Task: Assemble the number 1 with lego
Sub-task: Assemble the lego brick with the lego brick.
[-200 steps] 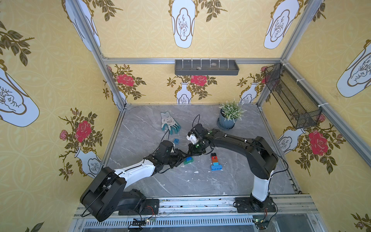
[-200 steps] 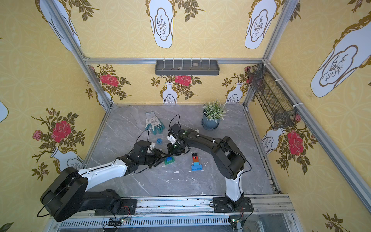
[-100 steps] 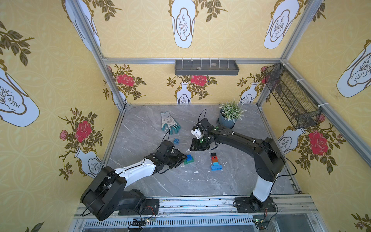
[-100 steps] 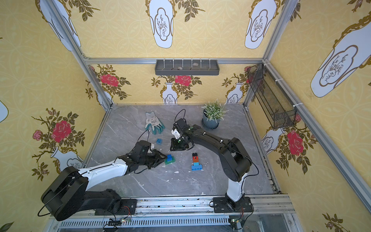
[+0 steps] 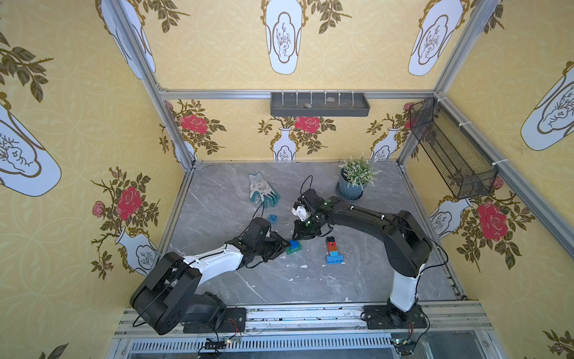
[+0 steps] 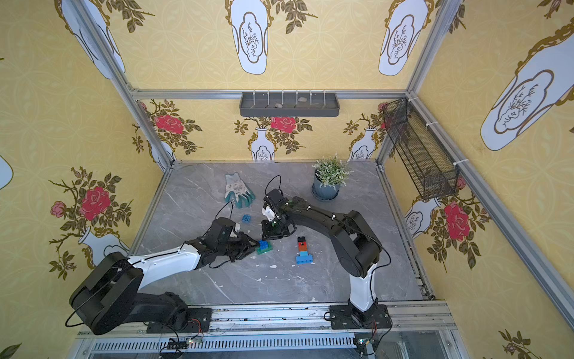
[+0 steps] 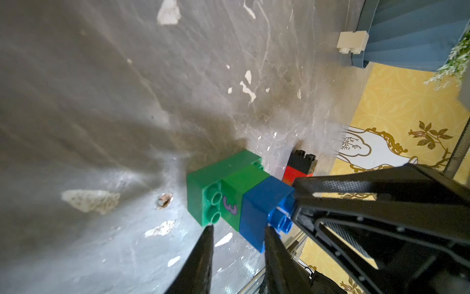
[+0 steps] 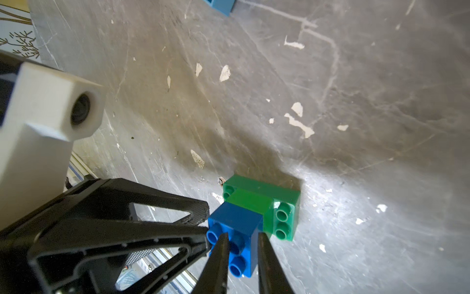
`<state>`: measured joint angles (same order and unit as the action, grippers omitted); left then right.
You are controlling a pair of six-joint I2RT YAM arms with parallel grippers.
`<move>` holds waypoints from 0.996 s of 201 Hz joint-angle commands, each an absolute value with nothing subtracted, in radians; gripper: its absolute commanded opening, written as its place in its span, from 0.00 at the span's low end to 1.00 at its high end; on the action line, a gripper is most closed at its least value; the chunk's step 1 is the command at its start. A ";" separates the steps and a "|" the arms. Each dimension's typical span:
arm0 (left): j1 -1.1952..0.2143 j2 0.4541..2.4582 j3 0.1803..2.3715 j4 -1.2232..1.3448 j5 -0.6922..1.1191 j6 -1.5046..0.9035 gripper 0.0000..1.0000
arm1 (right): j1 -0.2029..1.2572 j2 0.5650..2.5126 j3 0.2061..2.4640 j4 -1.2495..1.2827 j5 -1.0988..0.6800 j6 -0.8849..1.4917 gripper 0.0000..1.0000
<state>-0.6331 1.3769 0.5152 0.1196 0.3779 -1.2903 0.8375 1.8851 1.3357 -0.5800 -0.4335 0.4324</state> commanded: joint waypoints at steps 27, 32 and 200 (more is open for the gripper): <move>-0.632 1.390 0.514 0.124 0.379 -1.287 0.36 | 0.855 1.915 1.327 -0.639 -0.383 0.414 0.20; -0.632 1.391 0.515 0.124 0.380 -1.288 0.36 | 0.857 1.918 1.327 -0.642 -0.378 0.412 0.20; -0.648 1.421 0.537 0.005 0.346 -1.274 0.29 | 0.903 1.944 1.281 -0.674 -0.310 0.410 0.14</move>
<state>-0.6380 1.4052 0.5404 0.0937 0.3908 -1.2900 0.8787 1.9079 1.3140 -0.5697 -0.3553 0.4175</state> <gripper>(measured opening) 0.289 0.171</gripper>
